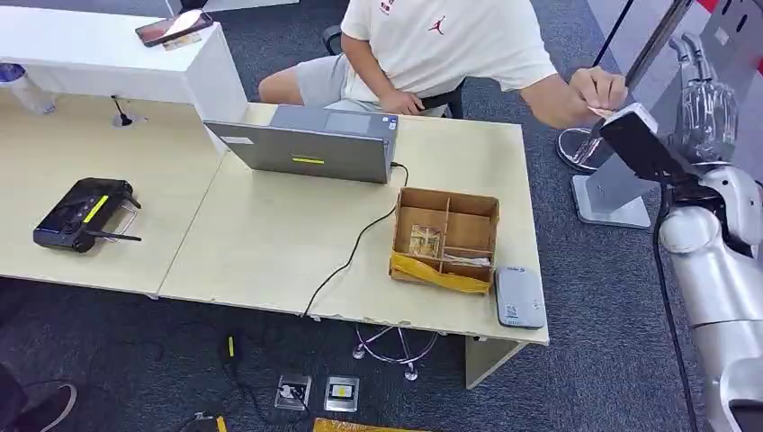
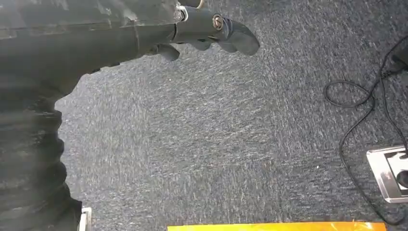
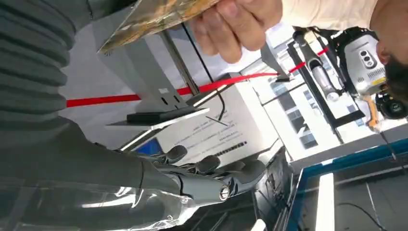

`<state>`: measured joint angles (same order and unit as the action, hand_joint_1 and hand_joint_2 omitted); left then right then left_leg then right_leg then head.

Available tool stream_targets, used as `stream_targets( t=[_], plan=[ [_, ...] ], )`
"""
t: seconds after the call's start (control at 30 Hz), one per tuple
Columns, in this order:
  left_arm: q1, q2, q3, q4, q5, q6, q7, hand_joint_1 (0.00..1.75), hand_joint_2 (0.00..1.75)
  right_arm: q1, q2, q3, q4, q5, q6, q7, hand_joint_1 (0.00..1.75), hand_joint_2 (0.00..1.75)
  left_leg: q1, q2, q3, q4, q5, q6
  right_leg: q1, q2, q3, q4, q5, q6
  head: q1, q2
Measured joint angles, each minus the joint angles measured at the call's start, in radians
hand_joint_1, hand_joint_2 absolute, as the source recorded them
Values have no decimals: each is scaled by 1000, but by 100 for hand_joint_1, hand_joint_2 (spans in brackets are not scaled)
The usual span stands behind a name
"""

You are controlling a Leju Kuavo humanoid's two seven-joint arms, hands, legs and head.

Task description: Pass the card to the sensor for recognition and then transmit it.

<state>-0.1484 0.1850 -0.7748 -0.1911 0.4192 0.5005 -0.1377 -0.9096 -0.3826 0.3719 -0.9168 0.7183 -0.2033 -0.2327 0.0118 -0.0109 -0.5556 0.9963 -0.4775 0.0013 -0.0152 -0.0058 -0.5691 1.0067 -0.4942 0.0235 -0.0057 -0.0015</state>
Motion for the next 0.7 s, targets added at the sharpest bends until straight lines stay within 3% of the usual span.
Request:
stream_targets(
  t=[0.03,0.5,0.6,0.7],
  plan=[
    [0,0,0,0,0,0,0,0,175,0,1,2,3,0,0,0,175,175,0,0,0,0,0,0,0,0,0,0,0,0,0,0],
    [1,0,-1,0,2,-1,0,0,175,-3,5,25,27,-13,23,-1,175,175,0,0,0,0,0,0,0,0,0,0,0,0,0,0],
    [2,0,-1,0,5,-1,0,0,175,-3,5,29,27,-19,23,2,162,175,0,0,0,0,0,0,0,0,0,0,0,0,0,0],
    [2,0,-1,0,8,-1,0,0,175,-2,5,38,28,-22,23,3,161,175,0,0,0,0,0,0,0,0,0,0,0,0,0,0]
  ],
)
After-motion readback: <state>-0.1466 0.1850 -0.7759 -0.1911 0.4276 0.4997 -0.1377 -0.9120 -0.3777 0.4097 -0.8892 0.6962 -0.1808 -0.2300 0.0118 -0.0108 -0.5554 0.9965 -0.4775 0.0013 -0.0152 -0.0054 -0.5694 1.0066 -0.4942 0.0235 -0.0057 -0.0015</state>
